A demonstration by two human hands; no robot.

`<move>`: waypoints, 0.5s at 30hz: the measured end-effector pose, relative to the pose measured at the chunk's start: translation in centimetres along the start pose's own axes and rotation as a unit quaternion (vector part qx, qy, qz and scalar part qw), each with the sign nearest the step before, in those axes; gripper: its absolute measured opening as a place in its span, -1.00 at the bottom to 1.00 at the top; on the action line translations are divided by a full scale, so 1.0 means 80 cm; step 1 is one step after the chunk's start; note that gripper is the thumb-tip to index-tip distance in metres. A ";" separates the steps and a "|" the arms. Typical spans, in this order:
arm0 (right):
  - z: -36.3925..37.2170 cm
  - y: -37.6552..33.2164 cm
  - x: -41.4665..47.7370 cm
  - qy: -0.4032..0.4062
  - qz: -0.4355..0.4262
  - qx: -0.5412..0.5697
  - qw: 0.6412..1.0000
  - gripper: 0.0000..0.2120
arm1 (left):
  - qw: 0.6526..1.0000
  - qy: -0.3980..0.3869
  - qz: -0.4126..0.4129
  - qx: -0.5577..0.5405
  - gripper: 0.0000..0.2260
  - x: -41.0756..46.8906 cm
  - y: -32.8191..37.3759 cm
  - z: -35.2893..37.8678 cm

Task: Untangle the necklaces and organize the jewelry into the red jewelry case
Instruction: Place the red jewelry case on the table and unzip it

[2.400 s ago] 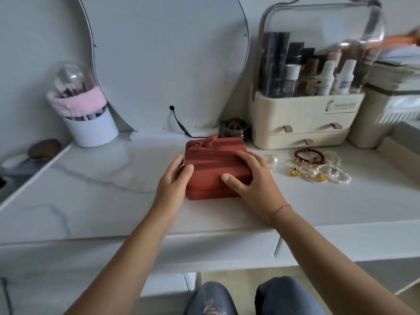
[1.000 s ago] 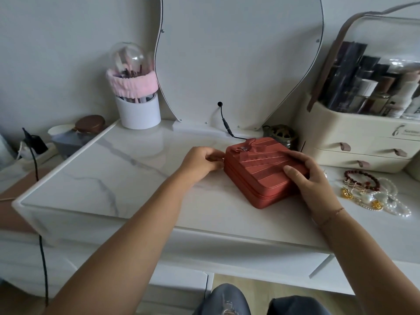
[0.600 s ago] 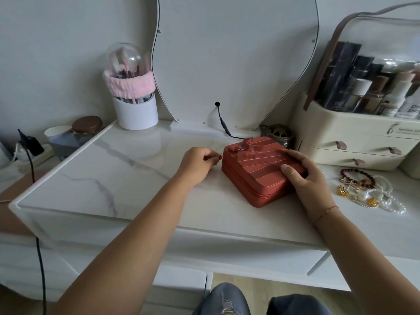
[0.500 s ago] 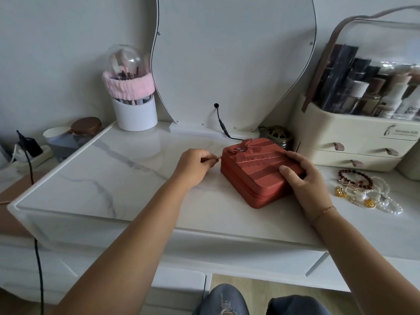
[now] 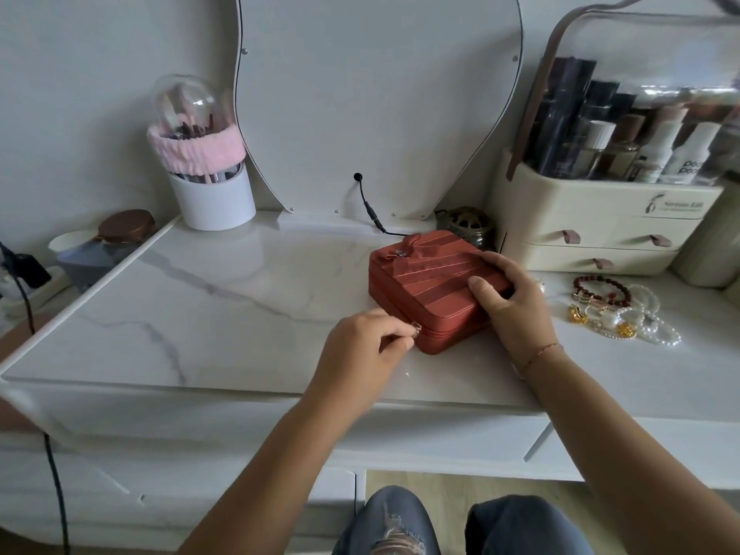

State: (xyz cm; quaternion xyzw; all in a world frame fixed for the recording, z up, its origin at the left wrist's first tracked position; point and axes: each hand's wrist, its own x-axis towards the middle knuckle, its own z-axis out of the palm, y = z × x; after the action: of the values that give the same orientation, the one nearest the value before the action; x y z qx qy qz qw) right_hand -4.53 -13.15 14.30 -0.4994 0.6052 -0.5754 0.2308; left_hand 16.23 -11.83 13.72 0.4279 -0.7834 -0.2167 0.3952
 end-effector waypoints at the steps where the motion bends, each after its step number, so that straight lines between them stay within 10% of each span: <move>1: 0.001 -0.002 -0.003 0.003 0.003 -0.010 1.000 -0.60 | 1.000 0.006 0.009 0.004 -0.90 -0.008 0.005 0.004; 15: 0.021 -0.027 -0.072 0.059 0.037 -0.006 0.998 -0.52 | 0.987 0.106 0.063 0.103 -0.89 -0.050 0.048 0.056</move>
State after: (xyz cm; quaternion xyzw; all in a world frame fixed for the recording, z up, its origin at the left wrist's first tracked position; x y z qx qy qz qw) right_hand -0.14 -8.58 14.21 -0.4431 0.6396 -0.5909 0.2131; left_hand 11.97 -6.38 11.93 0.4364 -0.7808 -0.0634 0.4426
